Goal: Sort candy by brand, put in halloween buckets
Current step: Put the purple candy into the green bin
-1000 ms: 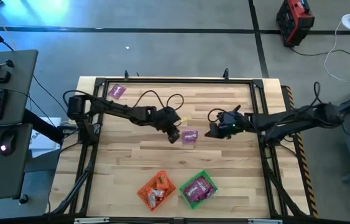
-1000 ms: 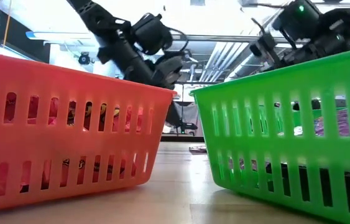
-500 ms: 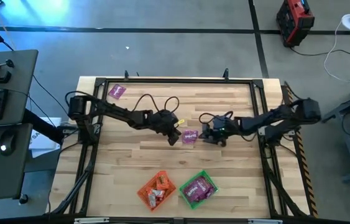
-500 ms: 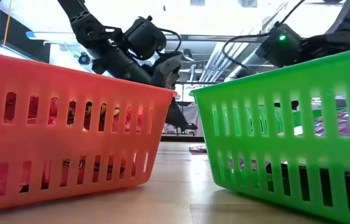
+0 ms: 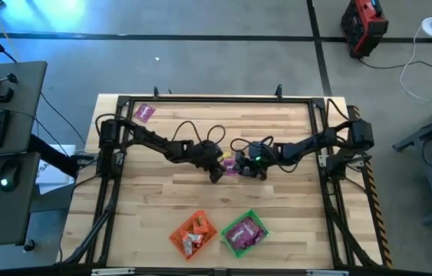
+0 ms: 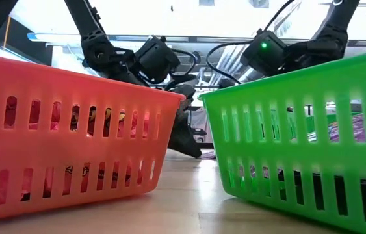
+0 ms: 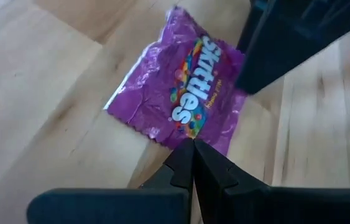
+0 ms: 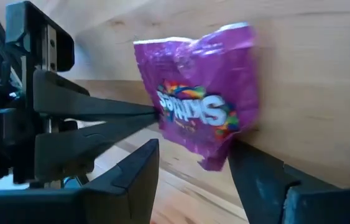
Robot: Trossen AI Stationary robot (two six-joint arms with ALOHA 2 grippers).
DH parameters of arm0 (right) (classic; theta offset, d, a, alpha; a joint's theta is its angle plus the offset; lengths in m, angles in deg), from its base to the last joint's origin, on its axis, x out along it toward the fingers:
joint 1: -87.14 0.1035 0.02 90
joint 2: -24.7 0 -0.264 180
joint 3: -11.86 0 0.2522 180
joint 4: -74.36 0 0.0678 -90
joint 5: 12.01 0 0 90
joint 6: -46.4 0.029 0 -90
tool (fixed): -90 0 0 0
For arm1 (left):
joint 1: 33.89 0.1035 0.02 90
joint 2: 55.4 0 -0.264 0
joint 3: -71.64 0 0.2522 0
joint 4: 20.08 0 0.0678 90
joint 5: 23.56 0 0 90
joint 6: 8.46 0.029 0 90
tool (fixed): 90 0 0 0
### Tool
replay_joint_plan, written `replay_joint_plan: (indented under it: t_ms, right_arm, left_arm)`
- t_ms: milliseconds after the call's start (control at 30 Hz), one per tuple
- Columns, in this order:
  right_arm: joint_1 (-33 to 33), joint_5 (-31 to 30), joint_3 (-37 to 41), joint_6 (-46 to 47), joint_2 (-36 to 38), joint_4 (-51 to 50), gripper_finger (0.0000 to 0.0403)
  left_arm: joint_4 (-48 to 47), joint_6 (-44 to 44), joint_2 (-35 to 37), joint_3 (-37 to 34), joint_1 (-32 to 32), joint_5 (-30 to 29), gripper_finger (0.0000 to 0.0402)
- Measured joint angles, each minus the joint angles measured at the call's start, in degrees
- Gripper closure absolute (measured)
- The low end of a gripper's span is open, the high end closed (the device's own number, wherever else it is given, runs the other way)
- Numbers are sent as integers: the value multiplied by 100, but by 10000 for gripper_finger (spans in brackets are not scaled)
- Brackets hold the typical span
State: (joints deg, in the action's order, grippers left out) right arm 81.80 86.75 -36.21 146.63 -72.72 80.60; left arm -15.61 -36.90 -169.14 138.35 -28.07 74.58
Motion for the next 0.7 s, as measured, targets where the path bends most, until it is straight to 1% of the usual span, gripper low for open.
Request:
replay_joint_plan:
  t_ms: [100,167,267,367,400,433,500,600,700]
  right_arm:
    - [1,-47,-80,-2,-69,-50,224]
    - [4,-92,-80,2,-69,-92,243]
    - [4,-101,-80,-15,-60,-205,295]
    - [0,-146,-78,-135,-60,-229,371]
    - [-2,-162,-78,-199,-60,-200,386]
    - [-4,-161,-78,-262,-59,-177,392]
    - [-7,-140,-72,-331,7,-180,391]
    - [-4,-170,-69,-575,308,-177,400]
    - [-12,-165,-69,-837,764,-359,401]
  left_arm:
    - [87,-146,-95,7,-9,49,401]
    - [91,-160,-102,13,-21,34,401]
    - [154,-132,-106,7,-32,33,401]
    - [202,-132,-111,7,-32,35,401]
    - [202,-130,-111,7,-34,35,401]
    - [204,-132,-111,7,-34,37,401]
    - [189,-133,-87,6,-6,121,401]
    - [-59,-209,107,-17,152,648,401]
    - [-416,-128,564,-19,439,1121,401]
